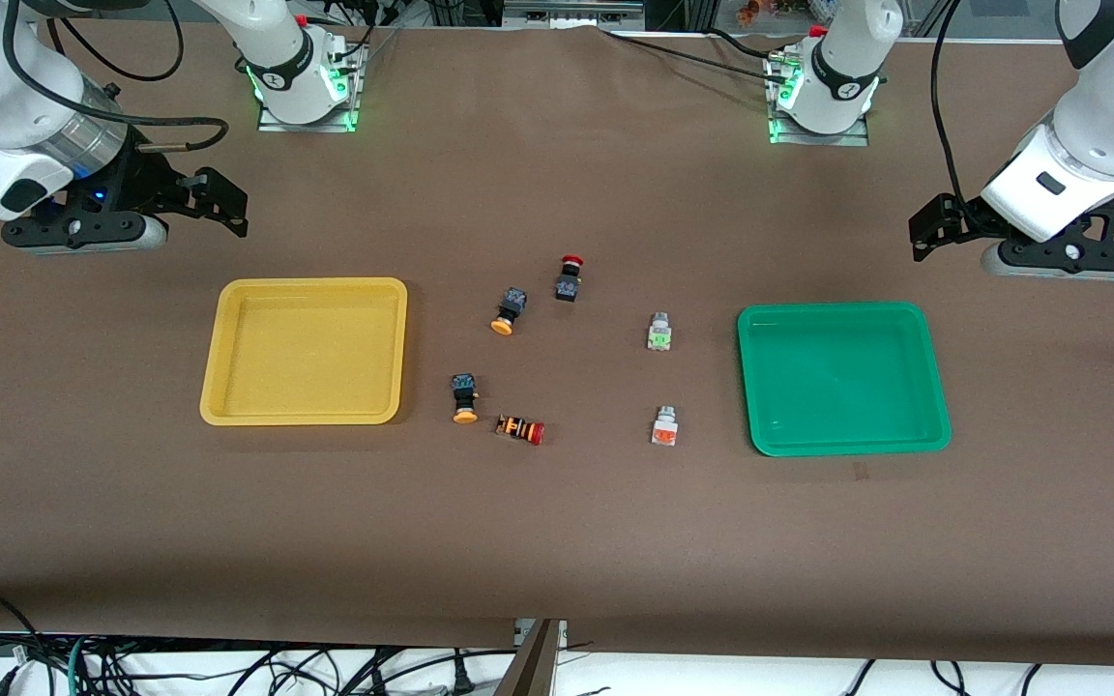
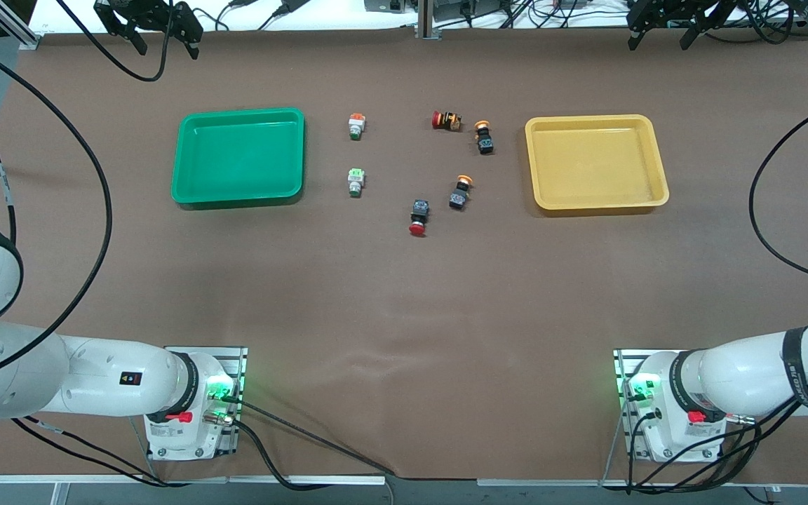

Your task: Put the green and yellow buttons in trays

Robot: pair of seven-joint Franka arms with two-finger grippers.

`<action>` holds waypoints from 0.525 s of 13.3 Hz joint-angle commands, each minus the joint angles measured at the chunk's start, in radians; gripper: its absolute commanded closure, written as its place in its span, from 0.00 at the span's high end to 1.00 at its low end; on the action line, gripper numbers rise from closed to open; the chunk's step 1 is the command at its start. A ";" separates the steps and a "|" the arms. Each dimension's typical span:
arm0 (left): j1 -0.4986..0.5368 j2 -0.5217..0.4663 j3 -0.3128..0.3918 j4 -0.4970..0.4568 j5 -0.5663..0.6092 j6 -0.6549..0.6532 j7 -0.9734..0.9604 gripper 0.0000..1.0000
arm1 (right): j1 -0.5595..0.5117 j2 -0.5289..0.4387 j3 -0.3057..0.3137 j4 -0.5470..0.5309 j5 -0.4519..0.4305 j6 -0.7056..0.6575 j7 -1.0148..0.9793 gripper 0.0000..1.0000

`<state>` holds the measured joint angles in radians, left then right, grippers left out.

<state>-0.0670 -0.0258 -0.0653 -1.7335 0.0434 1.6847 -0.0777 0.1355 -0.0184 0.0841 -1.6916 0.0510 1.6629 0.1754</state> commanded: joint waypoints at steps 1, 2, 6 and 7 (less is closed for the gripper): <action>-0.001 -0.010 0.001 -0.005 -0.016 -0.010 -0.008 1.00 | 0.004 0.003 0.002 0.010 -0.008 -0.011 -0.005 1.00; -0.001 -0.010 0.001 -0.005 -0.014 -0.010 -0.008 1.00 | 0.004 0.008 0.003 0.018 -0.008 -0.009 -0.014 0.99; -0.001 -0.010 0.001 -0.005 -0.016 -0.022 -0.013 1.00 | 0.018 0.026 0.005 0.021 0.001 -0.011 -0.004 1.00; -0.001 -0.010 0.001 -0.005 -0.016 -0.022 -0.013 1.00 | 0.041 0.038 0.005 0.013 0.000 -0.003 0.004 1.00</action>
<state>-0.0669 -0.0258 -0.0653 -1.7335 0.0434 1.6752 -0.0795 0.1434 -0.0077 0.0881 -1.6917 0.0515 1.6624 0.1708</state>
